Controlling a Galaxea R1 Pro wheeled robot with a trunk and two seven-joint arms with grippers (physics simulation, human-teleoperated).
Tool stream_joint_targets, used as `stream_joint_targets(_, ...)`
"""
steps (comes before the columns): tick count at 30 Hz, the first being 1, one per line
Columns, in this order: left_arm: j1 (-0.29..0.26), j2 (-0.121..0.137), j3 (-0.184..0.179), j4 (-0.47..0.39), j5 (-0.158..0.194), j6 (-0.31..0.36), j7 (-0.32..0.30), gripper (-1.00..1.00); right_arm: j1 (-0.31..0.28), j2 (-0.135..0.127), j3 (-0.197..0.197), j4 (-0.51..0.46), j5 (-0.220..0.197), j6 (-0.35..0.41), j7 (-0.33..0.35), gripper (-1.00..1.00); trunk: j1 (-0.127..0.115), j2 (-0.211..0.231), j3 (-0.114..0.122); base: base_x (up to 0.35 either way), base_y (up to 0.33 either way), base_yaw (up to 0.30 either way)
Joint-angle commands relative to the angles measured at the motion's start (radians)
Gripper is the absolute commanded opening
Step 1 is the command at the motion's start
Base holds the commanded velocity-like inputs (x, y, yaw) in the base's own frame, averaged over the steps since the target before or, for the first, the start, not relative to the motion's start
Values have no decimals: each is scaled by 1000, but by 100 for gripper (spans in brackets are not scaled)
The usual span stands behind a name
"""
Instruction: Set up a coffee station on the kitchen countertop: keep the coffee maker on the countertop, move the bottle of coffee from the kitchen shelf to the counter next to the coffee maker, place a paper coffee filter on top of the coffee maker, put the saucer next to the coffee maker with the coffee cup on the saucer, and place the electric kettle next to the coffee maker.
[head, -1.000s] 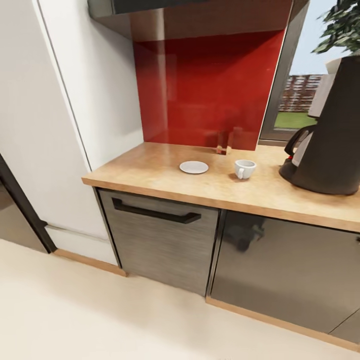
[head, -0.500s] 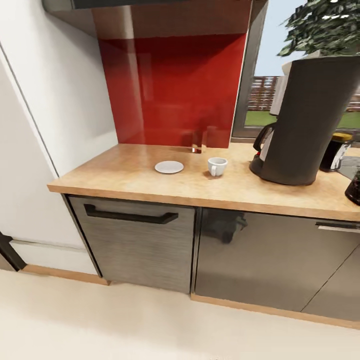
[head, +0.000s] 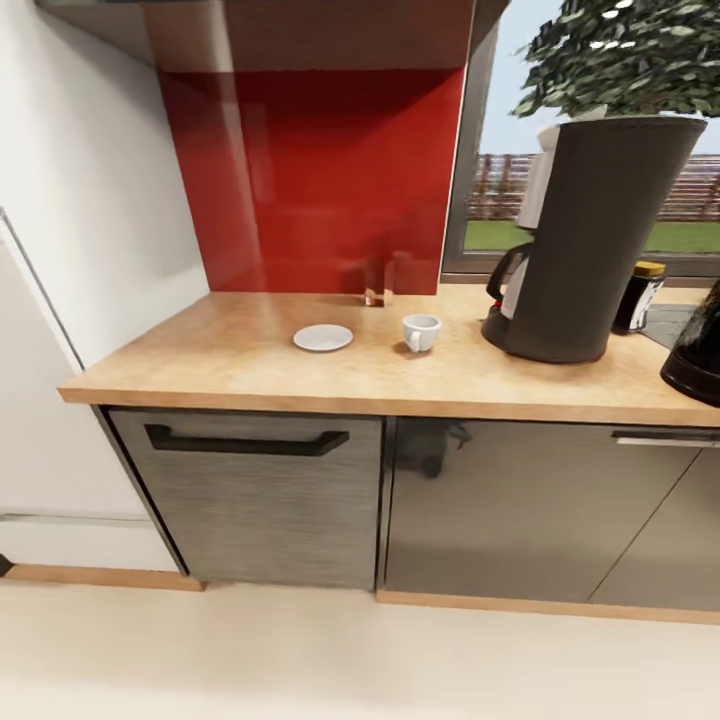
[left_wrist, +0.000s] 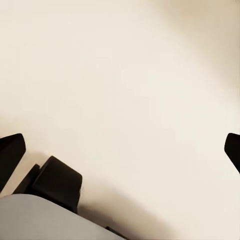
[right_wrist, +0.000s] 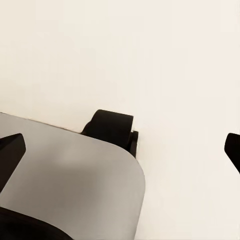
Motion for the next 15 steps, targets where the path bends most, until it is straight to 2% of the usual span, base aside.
stream_joint_targets(1, 0, 0, -7, 0, 11, -2, -4, 100, -2, -1, -8, 4, 8, -7, 1, 100, 0, 0, -1, 56, 299, -26)
stream_joint_targets(15, 0, 1, -7, 0, 11, -2, -4, 100, -2, -1, -8, 4, 9, -7, 1, 100, 0, 0, -1, 10, 315, -5)
